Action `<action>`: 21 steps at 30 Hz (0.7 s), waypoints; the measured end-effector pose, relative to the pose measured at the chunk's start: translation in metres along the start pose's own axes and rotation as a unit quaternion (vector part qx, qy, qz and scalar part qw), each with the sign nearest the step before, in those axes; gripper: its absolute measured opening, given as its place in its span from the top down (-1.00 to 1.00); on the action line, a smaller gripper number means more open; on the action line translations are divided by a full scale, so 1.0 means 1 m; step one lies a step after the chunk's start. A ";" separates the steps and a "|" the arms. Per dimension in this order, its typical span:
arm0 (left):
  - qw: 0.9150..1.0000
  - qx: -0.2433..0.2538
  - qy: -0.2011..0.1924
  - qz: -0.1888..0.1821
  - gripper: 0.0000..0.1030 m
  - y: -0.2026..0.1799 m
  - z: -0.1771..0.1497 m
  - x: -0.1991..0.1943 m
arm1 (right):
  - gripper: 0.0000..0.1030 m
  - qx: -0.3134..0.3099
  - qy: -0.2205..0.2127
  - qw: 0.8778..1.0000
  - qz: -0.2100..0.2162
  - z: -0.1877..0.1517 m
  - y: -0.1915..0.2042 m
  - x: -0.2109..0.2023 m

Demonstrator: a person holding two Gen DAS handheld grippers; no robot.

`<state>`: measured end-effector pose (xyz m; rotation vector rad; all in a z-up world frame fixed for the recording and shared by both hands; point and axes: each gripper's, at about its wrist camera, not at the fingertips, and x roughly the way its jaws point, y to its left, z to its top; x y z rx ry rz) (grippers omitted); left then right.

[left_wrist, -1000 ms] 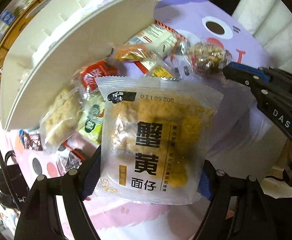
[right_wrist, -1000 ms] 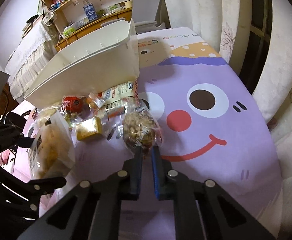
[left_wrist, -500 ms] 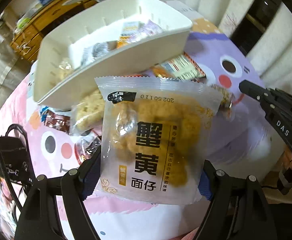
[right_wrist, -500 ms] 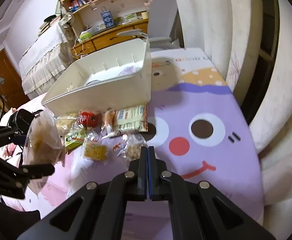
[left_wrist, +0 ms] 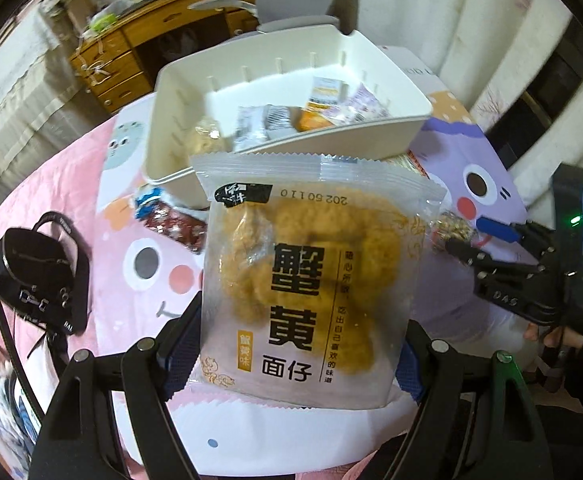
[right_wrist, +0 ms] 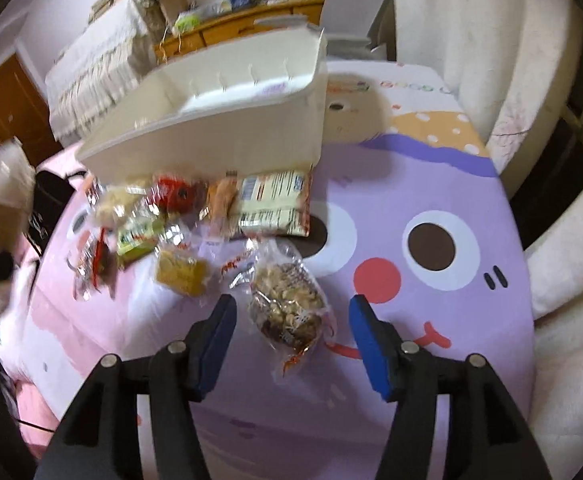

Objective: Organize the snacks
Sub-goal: 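Carry the crab-roe bag into the tray with the left tool while the right tool carries the nut bag there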

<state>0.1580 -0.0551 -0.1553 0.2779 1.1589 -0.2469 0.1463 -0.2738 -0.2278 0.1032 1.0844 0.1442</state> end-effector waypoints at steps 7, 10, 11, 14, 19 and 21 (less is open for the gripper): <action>0.999 -0.039 -0.018 0.014 -0.54 0.029 0.004 -0.016 | -0.24 -0.036 0.057 0.997 -0.027 0.003 0.008 0.029; 0.998 -0.051 -0.023 0.018 -0.54 0.041 0.010 -0.020 | -0.24 -0.055 0.062 0.996 -0.034 0.004 0.012 0.033; 0.998 -0.054 -0.025 0.019 -0.54 0.045 0.012 -0.022 | -0.24 -0.061 0.065 0.995 -0.040 0.005 0.014 0.034; 0.998 -0.058 -0.031 0.022 -0.54 0.055 0.019 -0.024 | -0.23 -0.069 0.071 0.994 -0.046 0.008 0.017 0.037; 0.997 -0.059 -0.038 0.021 -0.54 0.066 0.036 -0.023 | 0.04 -0.076 0.078 0.993 -0.046 0.011 0.023 0.036; 0.997 -0.059 -0.040 0.019 -0.54 0.072 0.044 -0.022 | 0.06 -0.075 0.083 0.993 -0.046 0.013 0.024 0.035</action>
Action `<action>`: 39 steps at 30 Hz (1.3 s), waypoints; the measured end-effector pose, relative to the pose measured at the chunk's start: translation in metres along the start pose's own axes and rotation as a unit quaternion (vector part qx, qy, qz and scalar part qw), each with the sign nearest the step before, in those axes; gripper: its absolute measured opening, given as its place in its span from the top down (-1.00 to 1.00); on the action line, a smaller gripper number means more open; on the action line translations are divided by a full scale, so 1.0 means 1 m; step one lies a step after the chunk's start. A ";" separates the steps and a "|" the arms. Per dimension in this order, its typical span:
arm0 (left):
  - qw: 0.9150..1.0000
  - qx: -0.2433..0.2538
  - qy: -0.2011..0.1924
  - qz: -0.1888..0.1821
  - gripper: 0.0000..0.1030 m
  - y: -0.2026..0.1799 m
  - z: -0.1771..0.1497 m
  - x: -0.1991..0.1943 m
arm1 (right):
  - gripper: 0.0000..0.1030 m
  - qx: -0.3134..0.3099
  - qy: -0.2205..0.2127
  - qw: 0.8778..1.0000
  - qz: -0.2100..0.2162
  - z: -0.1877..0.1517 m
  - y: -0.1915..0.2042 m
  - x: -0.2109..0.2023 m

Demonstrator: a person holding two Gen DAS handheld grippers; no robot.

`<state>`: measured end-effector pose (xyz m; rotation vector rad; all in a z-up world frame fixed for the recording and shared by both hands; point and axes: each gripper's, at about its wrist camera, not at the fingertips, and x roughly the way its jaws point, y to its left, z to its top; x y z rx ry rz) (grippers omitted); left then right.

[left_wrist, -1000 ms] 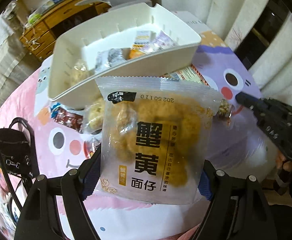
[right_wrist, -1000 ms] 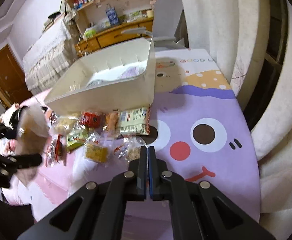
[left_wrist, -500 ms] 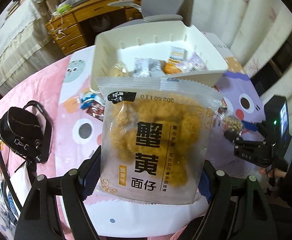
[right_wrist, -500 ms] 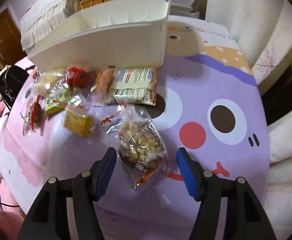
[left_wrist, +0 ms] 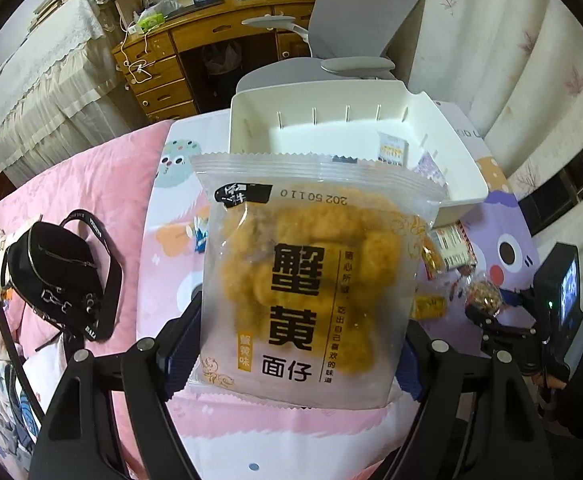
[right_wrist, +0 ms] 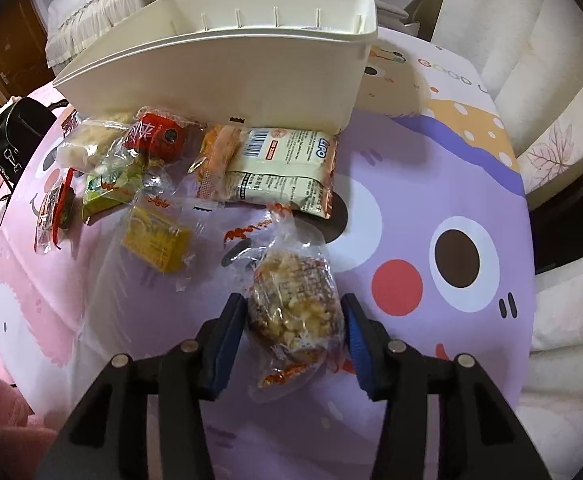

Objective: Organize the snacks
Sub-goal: 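Carry the crab-roe bag into the tray with the left tool while the right tool carries the nut bag there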

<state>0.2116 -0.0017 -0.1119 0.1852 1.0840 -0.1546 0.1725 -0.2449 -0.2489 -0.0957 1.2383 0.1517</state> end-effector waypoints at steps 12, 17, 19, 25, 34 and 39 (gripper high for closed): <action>1.000 0.014 -0.016 -0.013 -0.54 0.022 0.057 0.015 | 0.09 0.038 -0.001 0.999 -0.009 0.023 -0.007 -0.040; 0.999 0.017 -0.015 -0.026 -0.54 0.031 0.082 0.028 | 0.09 0.043 -0.024 0.999 -0.018 0.045 -0.011 -0.063; 0.999 0.019 -0.014 -0.031 -0.54 0.033 0.092 0.035 | 0.09 0.043 -0.034 0.998 -0.025 0.055 -0.012 -0.070; 0.999 0.015 -0.016 -0.043 -0.54 0.041 0.114 0.050 | 0.09 0.036 -0.061 0.997 -0.035 0.090 -0.011 -0.090; 0.998 -0.009 -0.019 -0.066 -0.55 0.047 0.139 0.067 | 0.09 0.008 -0.114 0.993 -0.010 0.149 0.013 -0.103; 0.996 -0.026 -0.017 -0.089 -0.57 0.046 0.142 0.069 | 0.08 -0.001 -0.134 0.991 0.005 0.173 0.026 -0.106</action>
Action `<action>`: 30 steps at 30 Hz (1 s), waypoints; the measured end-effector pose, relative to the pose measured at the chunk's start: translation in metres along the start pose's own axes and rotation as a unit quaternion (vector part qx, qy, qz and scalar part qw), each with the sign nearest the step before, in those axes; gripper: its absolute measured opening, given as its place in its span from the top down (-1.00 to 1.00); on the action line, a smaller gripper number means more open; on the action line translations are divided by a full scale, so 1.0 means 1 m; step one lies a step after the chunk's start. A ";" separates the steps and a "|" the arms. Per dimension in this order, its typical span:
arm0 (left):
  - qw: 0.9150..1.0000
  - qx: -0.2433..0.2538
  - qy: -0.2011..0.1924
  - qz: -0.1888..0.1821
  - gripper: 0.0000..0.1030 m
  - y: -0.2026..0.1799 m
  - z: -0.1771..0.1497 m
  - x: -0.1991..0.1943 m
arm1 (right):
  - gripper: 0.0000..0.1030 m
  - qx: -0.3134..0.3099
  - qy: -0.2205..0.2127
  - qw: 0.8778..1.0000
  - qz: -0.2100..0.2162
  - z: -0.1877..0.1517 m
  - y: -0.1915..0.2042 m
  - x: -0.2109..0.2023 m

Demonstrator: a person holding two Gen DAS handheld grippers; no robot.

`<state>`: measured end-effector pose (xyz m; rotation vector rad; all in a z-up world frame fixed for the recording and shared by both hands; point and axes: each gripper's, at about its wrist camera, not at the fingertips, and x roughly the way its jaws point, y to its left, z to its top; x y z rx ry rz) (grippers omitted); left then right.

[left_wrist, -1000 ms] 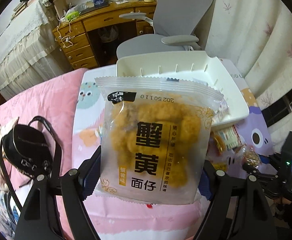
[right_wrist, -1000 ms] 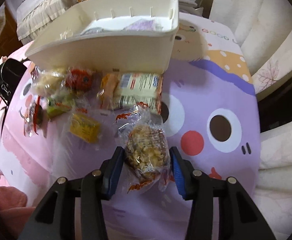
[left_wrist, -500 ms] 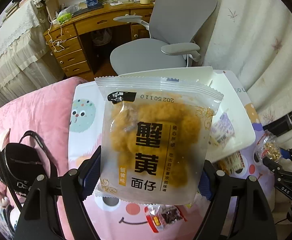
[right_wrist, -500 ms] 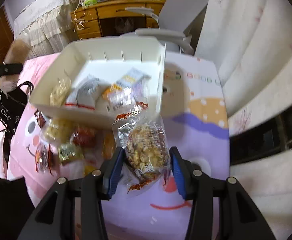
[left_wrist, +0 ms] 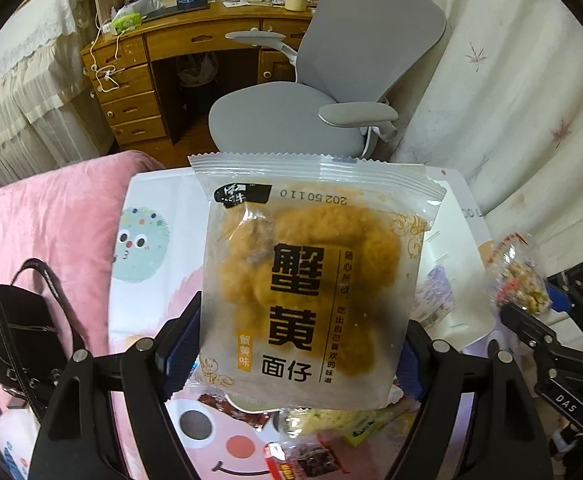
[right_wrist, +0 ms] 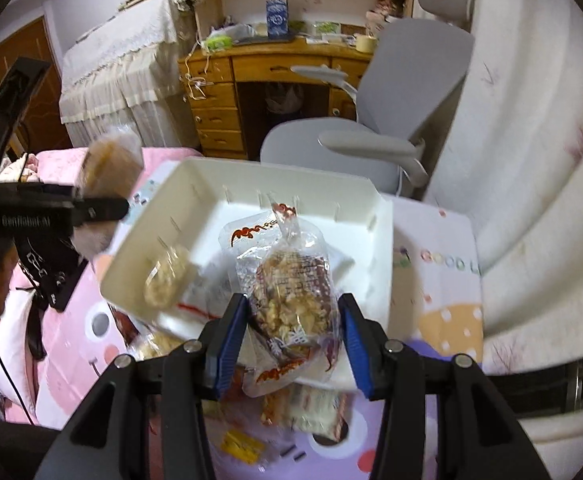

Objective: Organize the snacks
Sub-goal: 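Carry the crab-roe bag into the tray with the left tool while the right tool carries the nut bag there, then open both tools and withdraw them from the tray toward the remaining snacks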

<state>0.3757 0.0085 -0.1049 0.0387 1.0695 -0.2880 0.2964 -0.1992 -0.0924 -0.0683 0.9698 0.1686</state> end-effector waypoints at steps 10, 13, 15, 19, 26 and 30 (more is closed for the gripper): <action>0.999 -0.032 -0.014 -0.031 -0.61 -0.005 -0.010 -0.021 | -0.10 0.028 0.004 0.999 0.017 0.005 -0.001 0.000; 0.999 -0.041 -0.015 -0.027 -0.61 -0.009 -0.016 -0.030 | -0.14 0.038 0.005 0.999 0.020 0.000 -0.004 -0.007; 0.998 -0.049 -0.014 -0.025 -0.61 -0.011 -0.022 -0.037 | -0.15 0.048 0.004 0.999 0.026 -0.004 -0.008 -0.014; 0.998 -0.063 -0.012 -0.020 -0.61 -0.017 -0.038 -0.049 | -0.16 0.061 0.006 0.998 0.034 -0.014 -0.013 -0.026; 0.995 -0.095 -0.003 0.005 -0.61 -0.025 -0.085 -0.066 | -0.25 0.082 0.031 0.994 0.057 -0.039 -0.019 -0.035; 0.993 -0.118 0.004 0.023 -0.61 -0.028 -0.114 -0.070 | -0.25 0.097 0.056 0.991 0.073 -0.054 -0.021 -0.035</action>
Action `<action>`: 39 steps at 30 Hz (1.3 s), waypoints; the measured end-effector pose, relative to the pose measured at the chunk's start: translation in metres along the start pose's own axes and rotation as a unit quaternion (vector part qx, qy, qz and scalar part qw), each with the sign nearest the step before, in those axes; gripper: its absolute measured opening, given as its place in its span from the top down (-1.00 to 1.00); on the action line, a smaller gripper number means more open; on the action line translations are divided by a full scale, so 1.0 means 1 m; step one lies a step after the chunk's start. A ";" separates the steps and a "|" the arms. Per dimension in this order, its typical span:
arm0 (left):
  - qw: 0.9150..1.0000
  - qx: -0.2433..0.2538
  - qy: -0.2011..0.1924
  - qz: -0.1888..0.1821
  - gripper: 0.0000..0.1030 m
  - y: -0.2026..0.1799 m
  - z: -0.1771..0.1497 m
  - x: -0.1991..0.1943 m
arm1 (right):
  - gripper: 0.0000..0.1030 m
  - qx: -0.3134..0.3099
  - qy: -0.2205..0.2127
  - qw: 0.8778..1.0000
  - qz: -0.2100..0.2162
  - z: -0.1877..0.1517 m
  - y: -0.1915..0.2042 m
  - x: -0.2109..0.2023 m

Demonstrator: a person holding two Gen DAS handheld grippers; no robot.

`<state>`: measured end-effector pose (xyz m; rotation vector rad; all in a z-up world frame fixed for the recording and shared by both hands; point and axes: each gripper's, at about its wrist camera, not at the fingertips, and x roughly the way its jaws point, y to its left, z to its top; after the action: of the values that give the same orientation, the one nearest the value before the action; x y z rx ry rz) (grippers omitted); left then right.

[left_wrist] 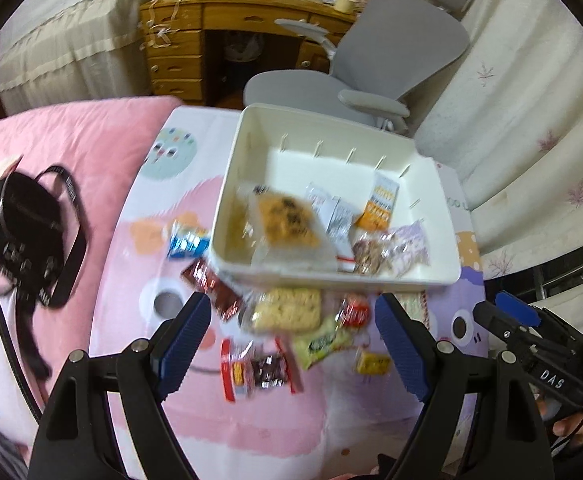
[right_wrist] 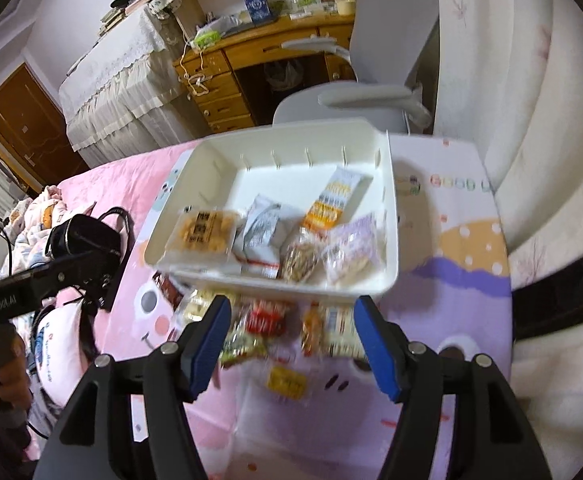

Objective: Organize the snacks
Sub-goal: 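Open both tools and withdraw them from the tray toward the remaining snacks, then grasp the red-rimmed dark snack cup with the left tool while the right tool approaches the yellow bar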

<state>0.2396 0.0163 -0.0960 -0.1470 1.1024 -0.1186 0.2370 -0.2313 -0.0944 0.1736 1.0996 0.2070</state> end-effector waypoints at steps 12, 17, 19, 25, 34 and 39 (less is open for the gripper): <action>0.997 -0.073 0.024 0.029 -0.61 0.021 -0.079 0.005 | -0.26 0.037 0.090 0.994 0.048 -0.038 -0.006 0.020; 0.993 -0.098 0.046 0.038 -0.61 0.029 -0.097 0.022 | -0.35 0.037 0.134 0.988 0.064 -0.050 0.002 0.036; 0.992 -0.111 0.055 0.039 -0.61 0.034 -0.100 0.030 | -0.42 0.029 0.149 0.986 0.066 -0.054 0.007 0.042; 0.987 -0.138 0.078 0.036 -0.62 0.048 -0.104 0.056 | -0.46 0.017 0.198 0.978 0.061 -0.065 0.020 0.067; 0.976 -0.172 0.130 0.031 -0.65 0.069 -0.106 0.105 | -0.46 0.095 0.263 0.959 0.030 -0.079 0.005 0.112; 0.972 -0.177 0.152 0.024 -0.65 0.074 -0.101 0.127 | -0.46 0.126 0.272 0.954 0.004 -0.082 0.000 0.128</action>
<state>0.2075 0.0619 -0.2659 -0.4329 1.4264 0.1048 0.2199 -0.1964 -0.2417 0.3635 1.6754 0.1206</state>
